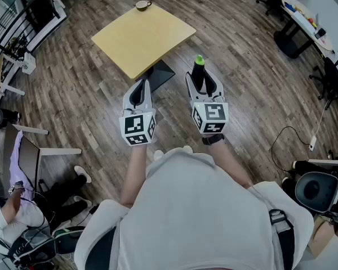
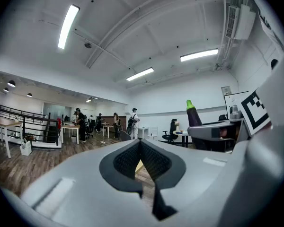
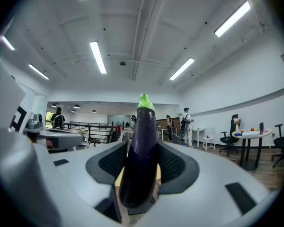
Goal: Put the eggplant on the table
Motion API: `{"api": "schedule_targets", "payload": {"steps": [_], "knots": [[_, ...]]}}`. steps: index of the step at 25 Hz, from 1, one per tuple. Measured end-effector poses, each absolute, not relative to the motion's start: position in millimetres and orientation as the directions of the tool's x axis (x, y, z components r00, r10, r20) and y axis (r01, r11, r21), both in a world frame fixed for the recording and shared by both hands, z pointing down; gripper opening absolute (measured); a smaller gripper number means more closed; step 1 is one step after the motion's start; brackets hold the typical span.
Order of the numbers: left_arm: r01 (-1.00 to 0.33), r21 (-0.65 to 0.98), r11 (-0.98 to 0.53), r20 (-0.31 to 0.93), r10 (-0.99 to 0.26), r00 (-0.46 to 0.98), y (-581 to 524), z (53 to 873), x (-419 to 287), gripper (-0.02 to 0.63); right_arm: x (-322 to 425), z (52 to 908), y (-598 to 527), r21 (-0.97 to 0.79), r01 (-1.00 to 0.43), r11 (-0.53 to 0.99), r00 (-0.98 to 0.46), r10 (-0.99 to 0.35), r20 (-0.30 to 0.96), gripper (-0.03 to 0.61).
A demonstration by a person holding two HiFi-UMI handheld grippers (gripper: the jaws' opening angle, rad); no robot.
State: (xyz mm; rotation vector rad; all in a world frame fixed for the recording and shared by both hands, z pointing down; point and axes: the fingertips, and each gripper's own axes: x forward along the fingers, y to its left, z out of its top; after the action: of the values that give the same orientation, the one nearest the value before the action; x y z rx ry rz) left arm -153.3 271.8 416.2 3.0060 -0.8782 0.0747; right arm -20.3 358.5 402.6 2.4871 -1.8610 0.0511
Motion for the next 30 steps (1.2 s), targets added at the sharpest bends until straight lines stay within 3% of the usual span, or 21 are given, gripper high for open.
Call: {"api": "schedule_targets", "payload": {"steps": [18, 30], "knots": [[-0.587, -0.036, -0.809, 0.000, -0.587, 0.810, 286, 420, -89, 0.009, 48, 408, 376, -0.037, -0.955, -0.294, 0.295, -0.954, -0.043, 0.192], [-0.607, 0.002, -0.795, -0.034, -0.607, 0.794, 150, 427, -36, -0.011, 90, 425, 236, -0.047, -0.970, -0.238, 0.239, -0.971, -0.022, 0.192]]}}
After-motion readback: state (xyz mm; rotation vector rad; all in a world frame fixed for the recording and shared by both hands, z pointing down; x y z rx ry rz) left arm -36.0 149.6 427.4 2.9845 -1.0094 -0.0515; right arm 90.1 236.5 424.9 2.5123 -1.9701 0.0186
